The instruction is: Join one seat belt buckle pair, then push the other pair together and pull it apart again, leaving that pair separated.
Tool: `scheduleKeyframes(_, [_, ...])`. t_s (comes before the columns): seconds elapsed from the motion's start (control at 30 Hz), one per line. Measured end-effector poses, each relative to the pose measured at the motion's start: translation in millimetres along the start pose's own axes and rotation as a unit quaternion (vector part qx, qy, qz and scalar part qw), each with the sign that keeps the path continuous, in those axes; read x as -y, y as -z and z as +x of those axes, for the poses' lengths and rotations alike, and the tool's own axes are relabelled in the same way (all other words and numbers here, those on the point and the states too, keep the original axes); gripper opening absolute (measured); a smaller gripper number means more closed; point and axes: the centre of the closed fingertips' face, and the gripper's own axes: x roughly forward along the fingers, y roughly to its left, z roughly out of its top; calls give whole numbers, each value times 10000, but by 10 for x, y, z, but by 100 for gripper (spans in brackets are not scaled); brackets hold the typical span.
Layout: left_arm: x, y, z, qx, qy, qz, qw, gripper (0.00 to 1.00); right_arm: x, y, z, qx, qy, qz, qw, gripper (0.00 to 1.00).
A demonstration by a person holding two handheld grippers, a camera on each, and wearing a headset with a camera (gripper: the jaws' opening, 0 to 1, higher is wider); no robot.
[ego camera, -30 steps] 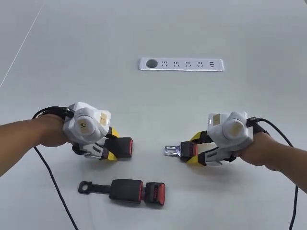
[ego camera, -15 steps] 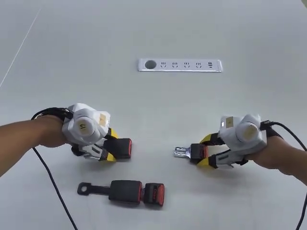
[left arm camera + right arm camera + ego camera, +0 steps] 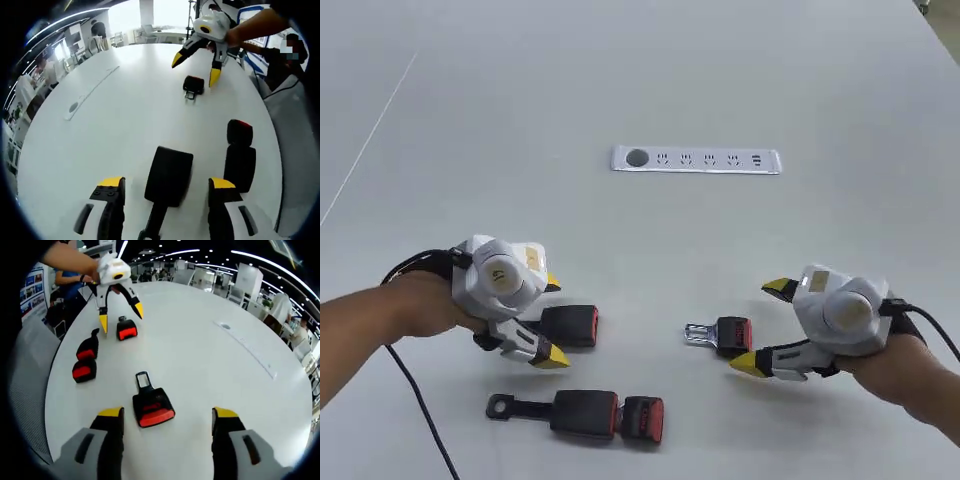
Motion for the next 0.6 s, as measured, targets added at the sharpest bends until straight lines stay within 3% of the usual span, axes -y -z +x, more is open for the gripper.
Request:
scheduleKeyframes(0.1, [33,-76,-96,425,-186,-589,9972,72,11,2,-61,105,280,257,9992,76])
scheduleKeyframes(0.17, [15,-104,-190,621,-461,-823,9936,75,29,-13,-123,189,535,435,9974,82])
scheduleKeyframes(0.23, [-2,-119,-284,813,-700,-1140,9877,78,64,-33,-197,274,834,592,9944,87])
scheduleKeyframes(0.27, [-16,-148,-348,1003,-858,-1330,9823,80,60,-52,-225,336,886,657,9933,87])
scheduleKeyframes(0.33, [-39,-142,-443,1153,-1137,-1647,9730,82,41,-97,-310,503,1028,836,9899,87])
scheduleKeyframes(0.37, [-46,-132,-462,1160,-1204,-1689,9713,84,35,-97,-323,495,1051,827,9898,87])
scheduleKeyframes(0.4, [-58,-58,-539,1025,-1482,-1787,9673,84,23,-101,-367,475,1157,780,9891,87])
scheduleKeyframes(0.43, [-58,-54,-556,1037,-1528,-1805,9661,83,21,-103,-395,466,1231,752,9884,88])
scheduleKeyframes(0.57, [3,-80,-722,1497,-1800,-2235,9462,84,-74,-177,-530,622,1405,829,9846,90])
scheduleKeyframes(0.6, [49,-101,-774,1668,-1795,-2432,9385,84,-103,-202,-552,675,1418,845,9840,91])
